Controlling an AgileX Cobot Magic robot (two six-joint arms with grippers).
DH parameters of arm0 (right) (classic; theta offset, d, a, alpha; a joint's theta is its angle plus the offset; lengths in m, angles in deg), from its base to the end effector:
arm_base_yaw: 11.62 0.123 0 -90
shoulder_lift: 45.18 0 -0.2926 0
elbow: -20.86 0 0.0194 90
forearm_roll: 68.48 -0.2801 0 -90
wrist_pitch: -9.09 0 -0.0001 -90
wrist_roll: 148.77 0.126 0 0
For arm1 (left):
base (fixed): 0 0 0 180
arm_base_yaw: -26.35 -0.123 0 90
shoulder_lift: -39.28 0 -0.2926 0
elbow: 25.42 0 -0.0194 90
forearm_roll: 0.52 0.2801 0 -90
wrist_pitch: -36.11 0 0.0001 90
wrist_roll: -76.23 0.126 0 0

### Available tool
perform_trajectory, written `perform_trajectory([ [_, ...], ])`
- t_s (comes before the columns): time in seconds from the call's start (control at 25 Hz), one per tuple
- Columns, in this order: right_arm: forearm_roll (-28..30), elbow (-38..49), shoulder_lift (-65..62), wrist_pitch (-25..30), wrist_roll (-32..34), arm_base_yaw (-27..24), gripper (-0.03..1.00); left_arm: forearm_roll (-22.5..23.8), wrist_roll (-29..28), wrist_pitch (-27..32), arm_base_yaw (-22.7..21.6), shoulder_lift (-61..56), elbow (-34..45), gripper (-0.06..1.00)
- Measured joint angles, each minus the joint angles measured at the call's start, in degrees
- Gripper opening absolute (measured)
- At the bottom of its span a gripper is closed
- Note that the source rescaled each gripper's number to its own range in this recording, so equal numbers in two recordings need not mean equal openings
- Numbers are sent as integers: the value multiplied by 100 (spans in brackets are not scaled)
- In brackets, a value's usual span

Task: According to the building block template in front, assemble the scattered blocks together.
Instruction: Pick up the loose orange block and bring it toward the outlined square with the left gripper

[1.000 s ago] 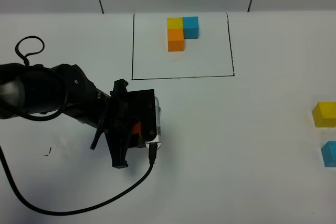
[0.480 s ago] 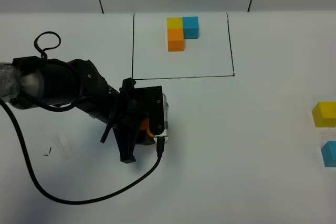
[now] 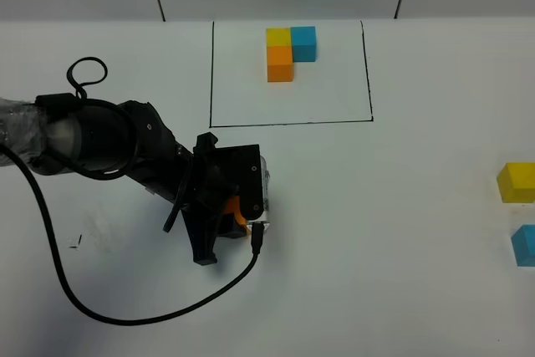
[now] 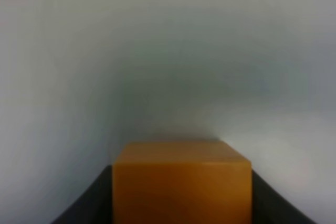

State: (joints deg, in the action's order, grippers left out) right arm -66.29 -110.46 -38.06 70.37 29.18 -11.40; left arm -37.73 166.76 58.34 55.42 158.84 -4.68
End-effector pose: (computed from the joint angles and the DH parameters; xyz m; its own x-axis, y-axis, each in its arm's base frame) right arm 0.0425 -0.0041 0.2754 -0.4557 -0.0558 -0.8884 0.0013 0.9980 -0.0634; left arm 0.3211 -0.2115 0.0604 -0.0107 0.9230 -0.3846 0.9791 0.0877 0.1834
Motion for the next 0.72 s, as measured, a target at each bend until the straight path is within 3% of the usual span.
perform_trajectory([
  [0.72, 0, 0, 0, 0, 0, 0, 1, -101, 0, -28, 0, 159, -92, 65],
])
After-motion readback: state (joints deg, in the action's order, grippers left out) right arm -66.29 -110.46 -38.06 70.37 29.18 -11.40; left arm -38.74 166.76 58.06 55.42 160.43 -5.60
